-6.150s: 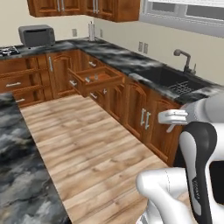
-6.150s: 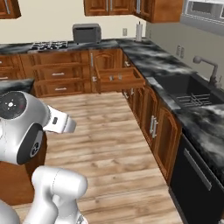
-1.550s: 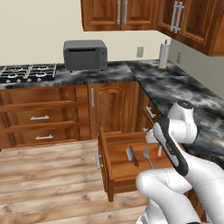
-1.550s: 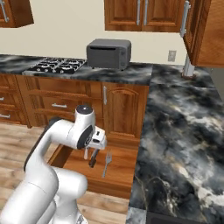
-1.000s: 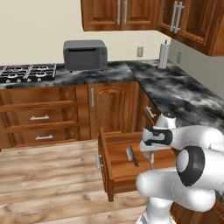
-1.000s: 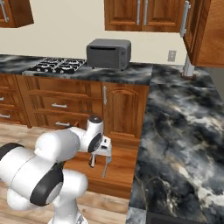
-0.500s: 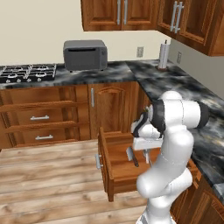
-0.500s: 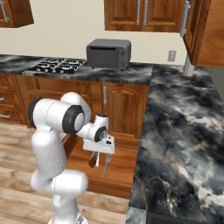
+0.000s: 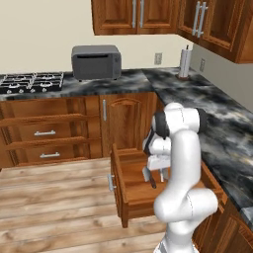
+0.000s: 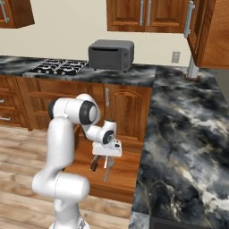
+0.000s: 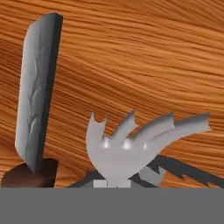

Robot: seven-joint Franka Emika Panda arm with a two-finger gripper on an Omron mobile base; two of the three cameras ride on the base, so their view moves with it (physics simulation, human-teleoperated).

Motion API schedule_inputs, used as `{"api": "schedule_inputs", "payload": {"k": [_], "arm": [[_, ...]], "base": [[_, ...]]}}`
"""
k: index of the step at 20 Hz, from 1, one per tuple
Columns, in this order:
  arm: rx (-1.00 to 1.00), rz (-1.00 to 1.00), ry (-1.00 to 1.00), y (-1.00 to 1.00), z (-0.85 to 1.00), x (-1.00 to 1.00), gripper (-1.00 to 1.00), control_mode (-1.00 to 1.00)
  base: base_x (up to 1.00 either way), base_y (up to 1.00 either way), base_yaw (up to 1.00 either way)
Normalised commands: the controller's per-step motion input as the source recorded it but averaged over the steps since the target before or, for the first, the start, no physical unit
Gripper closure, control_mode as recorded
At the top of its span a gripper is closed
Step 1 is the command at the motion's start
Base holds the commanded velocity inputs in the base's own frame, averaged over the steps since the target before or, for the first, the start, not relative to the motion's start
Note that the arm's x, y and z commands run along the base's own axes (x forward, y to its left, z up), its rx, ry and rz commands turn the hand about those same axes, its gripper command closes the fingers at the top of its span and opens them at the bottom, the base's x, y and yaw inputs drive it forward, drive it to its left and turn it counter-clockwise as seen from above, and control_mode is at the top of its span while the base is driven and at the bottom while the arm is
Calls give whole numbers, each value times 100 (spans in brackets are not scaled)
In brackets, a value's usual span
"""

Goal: Pick up the metallic utensils from the counter and place them in the open drawer. Make sure not to pick up any wooden utensils.

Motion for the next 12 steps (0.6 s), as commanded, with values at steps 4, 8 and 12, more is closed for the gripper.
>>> {"api": "schedule_inputs", "payload": {"k": [4, 8, 12], "arm": [[0, 6, 12, -3, -69, 17, 100, -100], [0, 0, 6, 0, -52, -5, -100, -100], [0, 0, 0, 0, 0, -14, -100, -100]], "base": [[0, 0, 0], [0, 0, 0], [0, 0, 0]]}}
